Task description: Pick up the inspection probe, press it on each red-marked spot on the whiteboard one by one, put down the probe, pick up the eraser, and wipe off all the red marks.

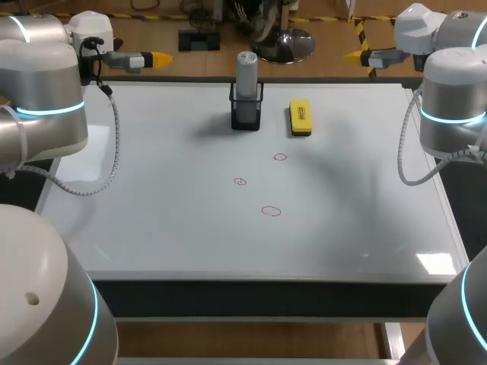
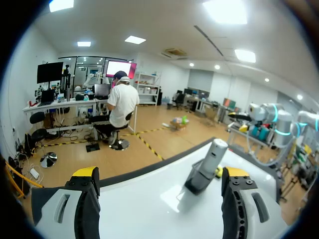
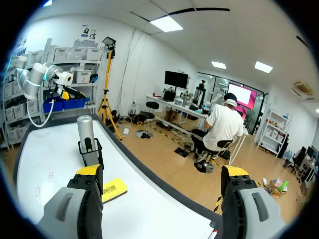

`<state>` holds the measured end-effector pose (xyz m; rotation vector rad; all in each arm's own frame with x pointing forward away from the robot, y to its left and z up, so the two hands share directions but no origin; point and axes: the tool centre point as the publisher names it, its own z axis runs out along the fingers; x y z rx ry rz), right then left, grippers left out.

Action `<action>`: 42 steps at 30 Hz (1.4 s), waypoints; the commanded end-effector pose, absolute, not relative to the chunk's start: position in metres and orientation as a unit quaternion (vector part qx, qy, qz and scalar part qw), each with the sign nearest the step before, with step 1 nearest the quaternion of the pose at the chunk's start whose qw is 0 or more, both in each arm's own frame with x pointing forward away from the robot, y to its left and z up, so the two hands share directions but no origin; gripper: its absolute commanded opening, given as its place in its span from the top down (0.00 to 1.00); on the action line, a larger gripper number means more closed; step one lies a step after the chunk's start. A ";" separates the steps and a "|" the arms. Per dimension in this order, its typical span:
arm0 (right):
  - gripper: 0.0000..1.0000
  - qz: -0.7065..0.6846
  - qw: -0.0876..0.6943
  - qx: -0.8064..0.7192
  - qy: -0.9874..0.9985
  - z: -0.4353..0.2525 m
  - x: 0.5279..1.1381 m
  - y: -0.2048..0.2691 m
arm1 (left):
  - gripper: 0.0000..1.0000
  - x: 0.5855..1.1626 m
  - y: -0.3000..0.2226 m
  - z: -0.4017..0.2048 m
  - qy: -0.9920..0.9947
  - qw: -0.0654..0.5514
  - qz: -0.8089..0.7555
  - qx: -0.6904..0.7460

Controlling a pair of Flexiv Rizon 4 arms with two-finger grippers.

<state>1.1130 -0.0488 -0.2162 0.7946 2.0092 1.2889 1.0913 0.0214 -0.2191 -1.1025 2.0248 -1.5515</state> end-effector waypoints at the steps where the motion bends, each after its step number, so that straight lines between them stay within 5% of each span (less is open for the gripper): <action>1: 0.00 0.489 0.307 0.300 0.760 -0.217 1.113 -0.050 | 0.00 1.091 0.022 -0.218 0.718 0.179 -0.548 -0.390; 18: 0.00 0.489 0.307 0.300 0.760 -0.217 1.113 -0.050 | 0.00 1.091 0.022 -0.218 0.718 0.179 -0.548 -0.390; 42: 0.00 0.489 0.307 0.300 0.760 -0.217 1.113 -0.050 | 0.00 1.106 -0.044 -0.215 0.768 0.054 -0.616 -0.163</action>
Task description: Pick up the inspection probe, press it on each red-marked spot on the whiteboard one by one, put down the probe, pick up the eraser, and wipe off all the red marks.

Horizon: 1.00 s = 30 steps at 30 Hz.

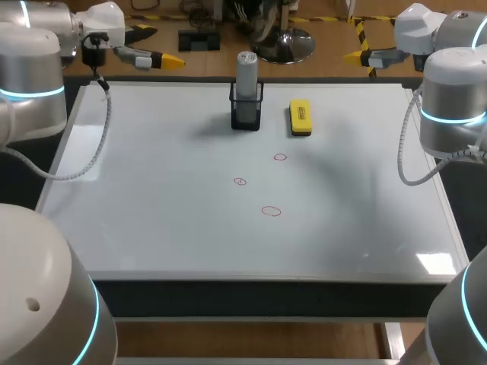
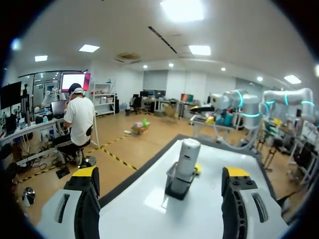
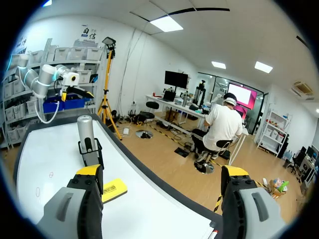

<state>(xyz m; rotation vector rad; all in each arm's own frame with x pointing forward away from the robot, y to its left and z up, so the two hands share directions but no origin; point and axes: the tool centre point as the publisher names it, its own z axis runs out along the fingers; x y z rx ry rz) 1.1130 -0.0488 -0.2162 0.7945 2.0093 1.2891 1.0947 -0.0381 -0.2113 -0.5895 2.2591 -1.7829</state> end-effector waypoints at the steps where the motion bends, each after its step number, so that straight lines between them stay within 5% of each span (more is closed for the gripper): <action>1: 0.00 0.489 0.307 0.300 0.760 -0.217 1.113 -0.050 | 0.00 1.107 -0.047 -0.215 0.768 0.051 -0.618 -0.160; 30: 0.00 0.489 0.307 0.300 0.760 -0.217 1.113 -0.050 | 0.00 1.106 -0.141 -0.242 0.745 -0.044 -0.664 -0.043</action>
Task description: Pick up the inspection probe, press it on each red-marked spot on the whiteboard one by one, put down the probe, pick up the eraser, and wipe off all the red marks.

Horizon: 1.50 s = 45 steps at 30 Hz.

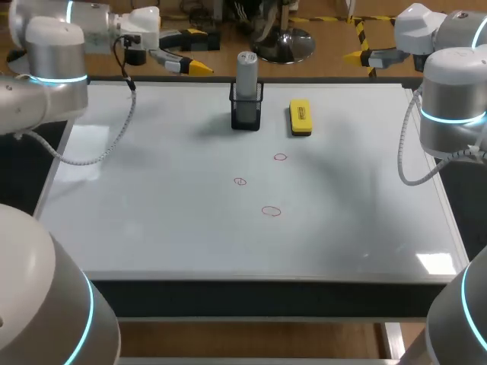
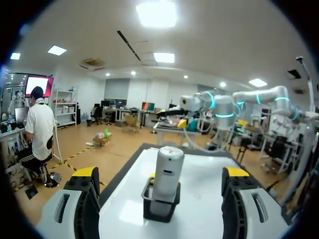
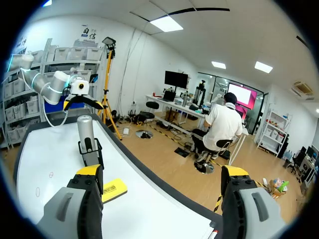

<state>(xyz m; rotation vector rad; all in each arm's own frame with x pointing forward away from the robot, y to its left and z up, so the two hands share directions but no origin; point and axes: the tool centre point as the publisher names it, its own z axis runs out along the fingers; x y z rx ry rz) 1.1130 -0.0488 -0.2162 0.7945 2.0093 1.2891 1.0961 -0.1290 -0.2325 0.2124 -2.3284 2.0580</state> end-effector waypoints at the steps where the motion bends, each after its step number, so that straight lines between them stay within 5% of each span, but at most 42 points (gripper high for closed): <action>1: 0.00 0.489 0.307 0.300 0.760 -0.217 1.113 -0.050 | 0.00 1.106 -0.145 -0.244 -0.746 0.046 0.663 0.042; 45: 0.00 0.489 0.307 0.300 0.760 -0.217 1.113 -0.050 | 0.00 1.094 -0.226 -0.281 -0.758 0.030 0.649 0.059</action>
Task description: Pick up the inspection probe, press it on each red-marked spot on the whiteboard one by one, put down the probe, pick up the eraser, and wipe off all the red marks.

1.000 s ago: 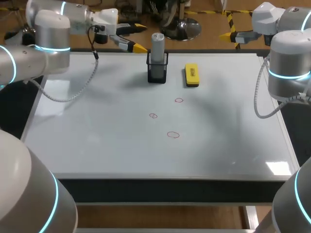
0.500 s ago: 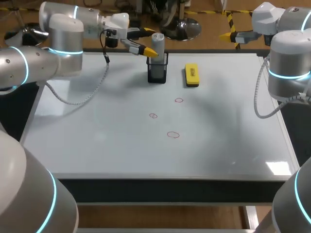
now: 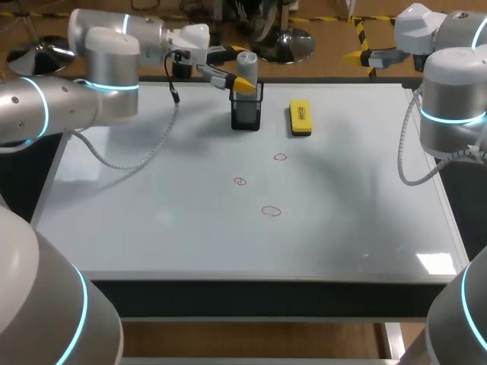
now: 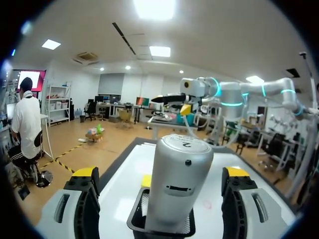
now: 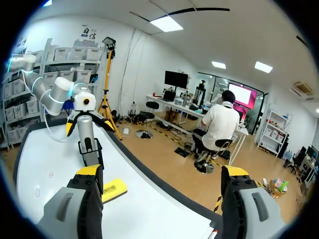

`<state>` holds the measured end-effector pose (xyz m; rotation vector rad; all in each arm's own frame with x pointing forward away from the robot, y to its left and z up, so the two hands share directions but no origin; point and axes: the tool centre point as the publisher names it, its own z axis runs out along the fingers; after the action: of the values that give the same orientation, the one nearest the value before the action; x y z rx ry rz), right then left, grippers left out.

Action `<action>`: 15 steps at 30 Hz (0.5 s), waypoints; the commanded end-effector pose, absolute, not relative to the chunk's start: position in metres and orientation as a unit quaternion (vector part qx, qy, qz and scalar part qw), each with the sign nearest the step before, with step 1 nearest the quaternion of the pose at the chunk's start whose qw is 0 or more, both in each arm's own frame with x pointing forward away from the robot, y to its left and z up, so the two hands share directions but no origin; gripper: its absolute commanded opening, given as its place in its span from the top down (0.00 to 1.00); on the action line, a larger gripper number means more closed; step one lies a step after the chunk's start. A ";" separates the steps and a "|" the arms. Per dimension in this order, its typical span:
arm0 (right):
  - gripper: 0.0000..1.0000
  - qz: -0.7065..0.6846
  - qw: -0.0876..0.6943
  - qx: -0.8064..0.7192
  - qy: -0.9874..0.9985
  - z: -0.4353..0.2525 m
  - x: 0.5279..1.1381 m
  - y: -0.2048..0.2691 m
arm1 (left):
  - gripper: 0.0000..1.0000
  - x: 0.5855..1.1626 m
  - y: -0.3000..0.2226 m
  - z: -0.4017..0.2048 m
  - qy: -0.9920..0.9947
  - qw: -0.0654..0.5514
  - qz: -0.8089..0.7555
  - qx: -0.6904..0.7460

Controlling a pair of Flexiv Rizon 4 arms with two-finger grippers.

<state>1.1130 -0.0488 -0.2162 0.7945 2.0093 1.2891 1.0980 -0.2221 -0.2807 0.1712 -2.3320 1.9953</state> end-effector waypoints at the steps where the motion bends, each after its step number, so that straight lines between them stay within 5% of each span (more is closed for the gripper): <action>1: 0.00 0.489 0.307 0.300 0.760 -0.217 1.113 -0.050 | 0.00 1.094 -0.227 -0.281 -0.758 0.031 0.649 0.059; 9: 0.00 0.489 0.307 0.300 0.760 -0.217 1.113 -0.050 | 0.00 1.094 -0.228 -0.282 -0.760 0.032 0.647 0.058; 12: 0.00 0.489 0.307 0.300 0.760 -0.217 1.113 -0.050 | 0.50 1.094 -0.227 -0.283 -0.760 0.032 0.647 0.058; 13: 0.00 0.489 0.307 0.300 0.760 -0.217 1.113 -0.050 | 0.56 1.094 -0.226 -0.283 -0.760 0.032 0.646 0.058; 15: 0.00 0.489 0.307 0.300 0.760 -0.217 1.113 -0.050 | 0.98 1.094 -0.225 -0.283 -0.762 0.034 0.645 0.054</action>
<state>1.1130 -0.0488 -0.2162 0.7945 2.0093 1.2891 1.0944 -0.2272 -0.2839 0.1749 -2.3430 1.9882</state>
